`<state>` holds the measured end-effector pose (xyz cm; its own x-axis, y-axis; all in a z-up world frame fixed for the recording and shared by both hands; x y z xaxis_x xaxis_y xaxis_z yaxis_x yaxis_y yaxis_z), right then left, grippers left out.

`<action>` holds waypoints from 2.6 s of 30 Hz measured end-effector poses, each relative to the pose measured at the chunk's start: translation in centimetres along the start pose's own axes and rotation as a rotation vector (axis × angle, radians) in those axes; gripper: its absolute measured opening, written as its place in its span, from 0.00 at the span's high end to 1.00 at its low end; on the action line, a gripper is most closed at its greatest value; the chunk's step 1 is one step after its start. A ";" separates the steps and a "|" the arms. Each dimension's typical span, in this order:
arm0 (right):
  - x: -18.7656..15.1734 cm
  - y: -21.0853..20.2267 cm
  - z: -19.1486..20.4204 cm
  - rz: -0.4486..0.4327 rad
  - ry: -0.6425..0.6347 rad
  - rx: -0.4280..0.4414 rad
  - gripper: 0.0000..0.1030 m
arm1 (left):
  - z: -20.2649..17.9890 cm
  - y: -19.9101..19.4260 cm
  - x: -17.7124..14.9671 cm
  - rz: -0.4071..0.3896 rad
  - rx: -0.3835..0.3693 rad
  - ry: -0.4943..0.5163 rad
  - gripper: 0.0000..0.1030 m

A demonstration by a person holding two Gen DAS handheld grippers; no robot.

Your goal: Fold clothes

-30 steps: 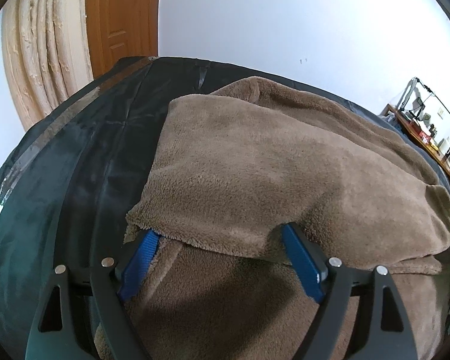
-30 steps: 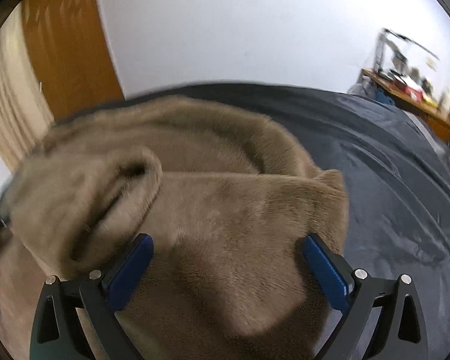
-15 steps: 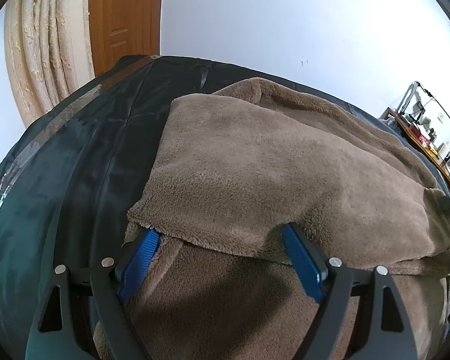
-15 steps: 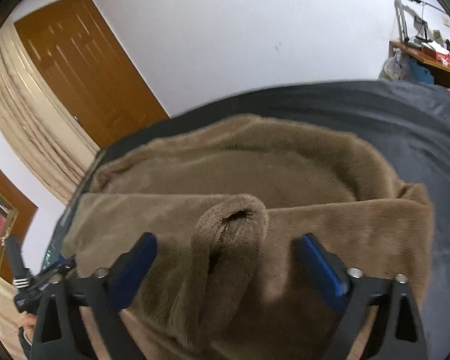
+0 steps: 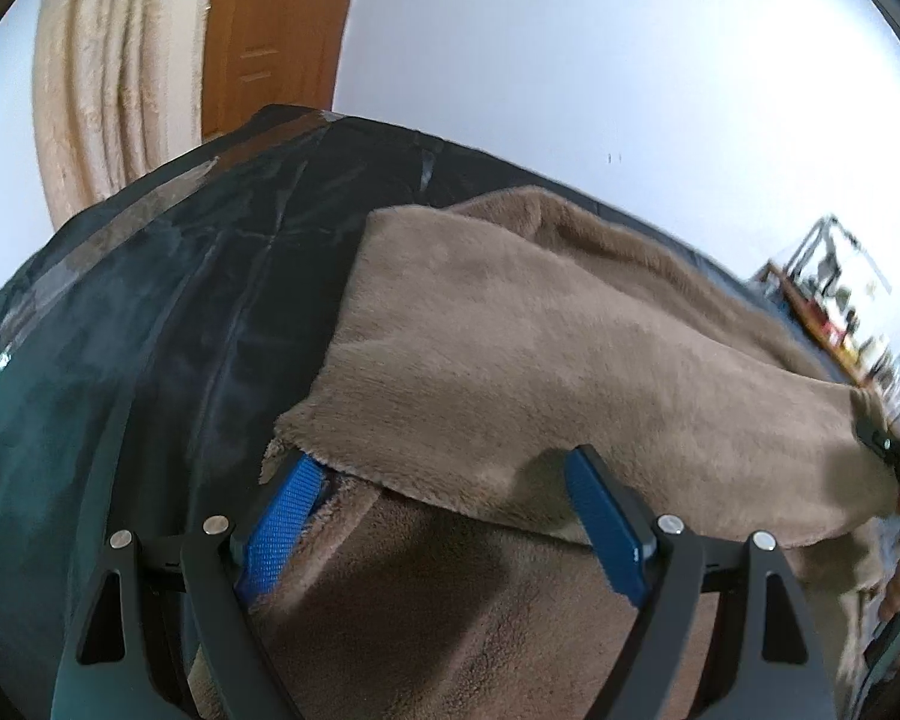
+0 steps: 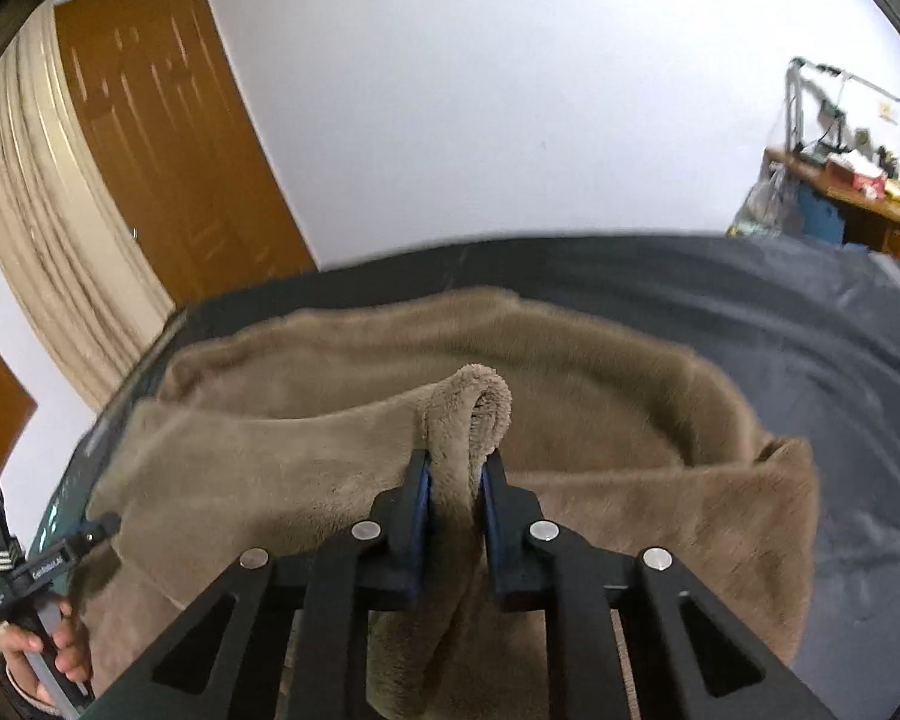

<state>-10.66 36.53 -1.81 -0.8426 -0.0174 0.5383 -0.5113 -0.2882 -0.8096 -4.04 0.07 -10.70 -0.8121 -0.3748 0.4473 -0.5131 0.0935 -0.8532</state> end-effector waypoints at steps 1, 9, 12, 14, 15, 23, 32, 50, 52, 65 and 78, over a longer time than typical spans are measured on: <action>0.1 -0.5 -0.3 -0.016 0.004 -0.015 0.84 | 0.1 -0.2 0.1 -0.005 -0.016 -0.012 0.16; -1.4 0.3 -1.8 -0.020 0.002 -0.132 0.84 | -0.1 -0.4 0.2 -0.017 -0.022 -0.008 0.16; -2.8 2.8 -1.8 0.072 -0.007 -0.125 0.82 | 0.9 -0.1 0.3 -0.005 -0.022 -0.050 0.16; -3.2 3.4 -1.8 0.084 -0.025 -0.140 0.79 | 1.9 -0.6 0.5 -0.031 0.024 -0.079 0.16; -3.1 3.2 -1.8 0.078 -0.025 -0.148 0.74 | 2.3 -0.9 0.7 -0.044 0.048 -0.094 0.16; -2.4 -1.6 -2.1 -0.127 -0.027 -0.145 0.19 | 7.6 -1.7 1.1 -0.063 0.036 -0.339 0.16; -4.7 1.9 4.0 0.021 -0.282 -0.026 0.19 | 5.9 0.0 1.6 -0.028 0.168 -0.208 0.16; -5.5 4.4 3.8 0.144 -0.286 -0.022 0.13 | 5.8 -1.1 -0.1 -0.009 0.232 -0.133 0.15; -5.5 4.3 3.7 0.145 -0.285 -0.020 0.13 | 4.9 -1.7 0.0 -0.010 0.236 -0.074 0.15; -5.5 4.1 3.6 0.143 -0.280 -0.001 0.13 | 0.8 0.7 0.3 0.110 0.329 0.222 0.12; -5.4 4.2 3.7 0.143 -0.283 -0.001 0.13 | -0.2 -1.7 2.8 0.068 0.253 0.225 0.10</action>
<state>-7.65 31.90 -7.26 -0.8254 -0.3236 0.4625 -0.3912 -0.2627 -0.8820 -5.47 -0.91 -7.93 -0.8973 -0.1605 0.4112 -0.3936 -0.1310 -0.9099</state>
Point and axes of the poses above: each gripper's, at about its wrist camera, not at the fingertips, and y roughly the way its jaws point, z to its left, x to its top, the point moved 9 cm from there along y, roughly the way its jaws point, and after that the axes turned 14 degrees about z, right-handed, at the moved point
